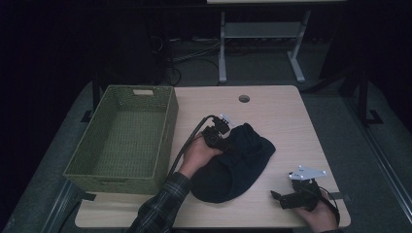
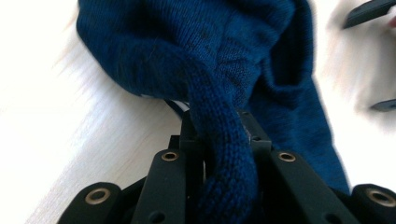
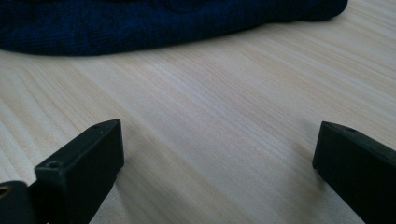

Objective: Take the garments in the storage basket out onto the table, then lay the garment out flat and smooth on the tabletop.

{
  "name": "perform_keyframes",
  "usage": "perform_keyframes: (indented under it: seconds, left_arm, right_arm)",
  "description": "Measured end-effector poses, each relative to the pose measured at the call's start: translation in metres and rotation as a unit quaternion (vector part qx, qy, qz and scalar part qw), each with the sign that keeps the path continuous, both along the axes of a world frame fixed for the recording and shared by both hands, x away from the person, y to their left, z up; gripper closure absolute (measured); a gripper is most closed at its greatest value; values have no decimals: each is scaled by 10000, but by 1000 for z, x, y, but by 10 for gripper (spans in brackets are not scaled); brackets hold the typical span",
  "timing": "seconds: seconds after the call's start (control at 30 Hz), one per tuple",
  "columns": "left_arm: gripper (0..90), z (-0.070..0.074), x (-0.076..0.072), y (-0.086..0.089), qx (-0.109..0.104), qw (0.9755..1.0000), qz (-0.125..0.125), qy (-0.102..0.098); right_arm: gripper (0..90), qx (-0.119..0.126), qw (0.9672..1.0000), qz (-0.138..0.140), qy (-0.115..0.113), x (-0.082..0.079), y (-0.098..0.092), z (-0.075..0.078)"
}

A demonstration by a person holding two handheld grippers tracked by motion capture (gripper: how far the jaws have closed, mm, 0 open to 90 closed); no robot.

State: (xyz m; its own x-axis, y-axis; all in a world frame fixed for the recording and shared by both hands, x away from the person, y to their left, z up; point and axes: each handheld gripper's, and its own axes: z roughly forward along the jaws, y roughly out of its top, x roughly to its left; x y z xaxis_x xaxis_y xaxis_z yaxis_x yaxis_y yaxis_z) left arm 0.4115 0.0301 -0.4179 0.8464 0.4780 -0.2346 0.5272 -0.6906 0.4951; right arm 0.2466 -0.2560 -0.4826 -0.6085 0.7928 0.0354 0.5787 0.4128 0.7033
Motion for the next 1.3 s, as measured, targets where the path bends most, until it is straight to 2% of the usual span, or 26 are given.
perform_keyframes:
  seconds: [0.1, 0.27, 0.33, 0.43, 0.5, 0.6, 0.67, 0.8, 0.97, 1.1, 1.2, 1.3]
  left_arm:
    - [684, -5, 2, 2, 67, 10000, 45, -27]
    - [425, -4, 2, 4, 64, 9998, 131, -126]
    - [341, 3, -1, 7, 48, 9989, 234, -401]
    - [279, 14, -3, 13, -51, 9976, 319, -612]
    - [273, 20, -5, 17, -79, 9969, 349, -706]
    - [272, 26, -8, 23, -135, 9972, 301, -669]
    - [272, 29, -12, 27, -153, 9968, 321, -716]
    - [289, 31, -20, 34, -270, 9965, 343, -707]
    - [319, 32, -38, 46, -366, 9959, 287, -769]
    - [380, 33, -49, 56, -442, 9954, 348, -773]
    - [438, 33, -55, 61, -424, 9958, 308, -757]
    - [486, 31, -67, 71, -448, 9952, 419, -759]
  right_arm:
    - [16, -2, 10000, 1, -3, 0, 0, 0]
    - [16, -2, 10000, -1, 0, 0, 0, 0]
    - [16, -6, 10000, -5, -2, 0, 0, 0]
    - [16, -1, 10000, -2, 1, 0, 0, 0]
    - [16, -2, 10000, -2, 0, 0, 0, 0]
    - [16, -2, 10000, -5, 3, 0, 0, 0]
    - [15, 6, 10000, -8, 4, 0, 0, 0]
    - [16, -2, 10000, 1, -1, 0, 0, 0]
    - [16, -13, 10000, 7, -11, 0, 0, 0]
    - [16, -12, 10000, 7, -9, 0, 0, 0]
    - [16, -12, 10000, 7, -10, 0, 0, 0]
    - [16, -12, 10000, 7, -9, 0, 0, 0]
